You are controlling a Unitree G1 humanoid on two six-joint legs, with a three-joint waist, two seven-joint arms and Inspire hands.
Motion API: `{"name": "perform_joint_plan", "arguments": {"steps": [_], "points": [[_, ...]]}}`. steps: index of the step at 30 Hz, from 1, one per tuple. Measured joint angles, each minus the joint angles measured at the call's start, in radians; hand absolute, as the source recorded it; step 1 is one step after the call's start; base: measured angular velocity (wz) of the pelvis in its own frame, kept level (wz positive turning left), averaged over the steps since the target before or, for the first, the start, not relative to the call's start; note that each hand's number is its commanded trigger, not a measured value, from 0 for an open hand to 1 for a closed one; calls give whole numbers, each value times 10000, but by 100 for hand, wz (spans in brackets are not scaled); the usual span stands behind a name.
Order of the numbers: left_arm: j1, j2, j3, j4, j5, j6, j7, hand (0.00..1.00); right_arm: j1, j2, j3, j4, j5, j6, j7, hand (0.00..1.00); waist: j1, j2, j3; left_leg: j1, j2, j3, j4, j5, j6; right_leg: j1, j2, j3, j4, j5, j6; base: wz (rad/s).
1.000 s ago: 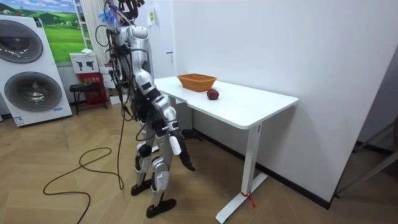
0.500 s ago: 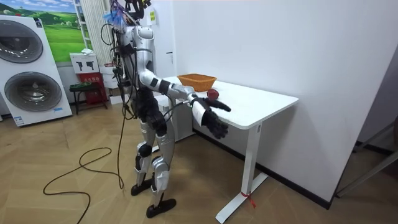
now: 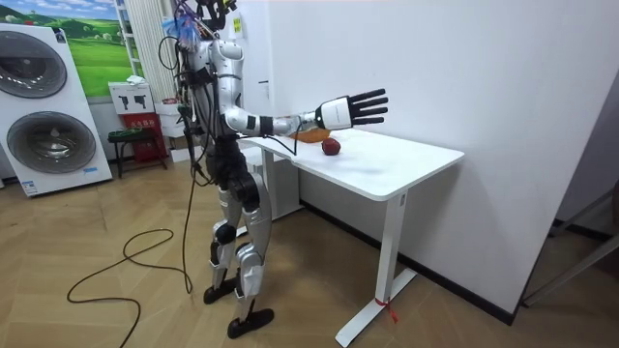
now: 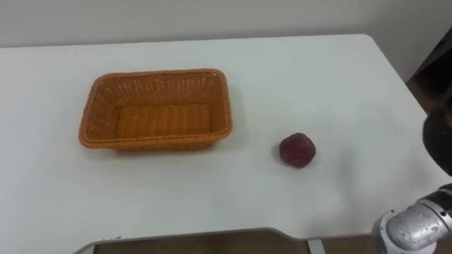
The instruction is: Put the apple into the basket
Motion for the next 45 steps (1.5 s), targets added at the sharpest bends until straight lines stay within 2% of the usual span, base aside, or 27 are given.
{"name": "perform_joint_plan", "arguments": {"steps": [6,10,13,16,23,25,27,31,38,40,41,42,45], "points": [[-7,90,-747,-19,-9,-263,-47,0,45,-127,1412,115,-72,0,915,0,151,68,14,41,5,-16,27,0,0,11,5,6,-1,1,-2,0],[-7,104,-790,-6,-7,-292,-216,0,59,-185,2079,450,-180,17,1722,0,197,30,36,60,4,-29,13,0,0,20,5,13,-2,1,-1,0],[-4,120,-809,76,-2,-296,-218,0,59,-193,2383,767,-247,23,2273,0,234,-70,95,17,4,-32,11,0,0,28,6,-3,-6,2,-1,0],[-10,121,-883,99,-1,-293,-224,0,60,-193,2469,815,-416,24,2523,0,232,-102,109,-2,4,-32,13,0,0,18,5,-8,-16,3,-1,0],[-145,125,-909,61,-4,-291,-241,0,155,-191,2705,1171,-967,28,3105,0,233,-145,60,-49,15,-83,30,0,0,27,-2,-135,-34,11,-11,2],[-221,124,-906,52,-1,-291,-242,0,195,-183,2885,1190,-970,31,3285,0,241,-117,39,-58,17,-91,39,0,0,24,-3,-149,-42,16,-16,0],[-272,123,-902,52,-1,-292,-242,0,296,-183,2944,1191,-969,32,3604,0,254,-67,-35,-50,18,-91,37,0,0,28,-3,-149,-53,17,-17,0],[-335,124,-904,59,-4,-295,-256,0,332,-183,2959,1272,-971,32,3958,0,254,-2,-57,21,22,-112,32,1,-2,183,1,-205,-177,44,-24,2],[-377,123,-907,211,-1,-297,-425,0,333,-182,3041,1819,-999,96,4270,0,278,-30,-20,8,22,-143,27,1,-2,186,0,-241,-174,49,-24,1],[-370,123,-886,250,8,-297,-431,0,348,-182,3041,1955,-1212,154,4377,0,284,-56,23,-3,21,-150,23,1,-2,184,0,-242,-175,49,-24,0],[-367,124,-884,261,25,-296,-434,0,355,-182,3068,1954,-1373,172,4442,0,280,-73,81,-21,20,-164,23,1,-2,175,1,-252,-175,49,-23,0],[-344,126,-885,261,21,-294,-434,0,387,-186,3137,1958,-1477,202,4470,0,280,-99,105,-37,20,-163,23,1,-2,164,1,-257,-177,49,-23,3],[-320,129,-886,254,25,-269,-433,0,498,-186,3326,2288,-1888,244,4653,0,278,-172,71,-50,20,-173,24,1,-2,166,-1,-276,-178,49,-23,0]]}}
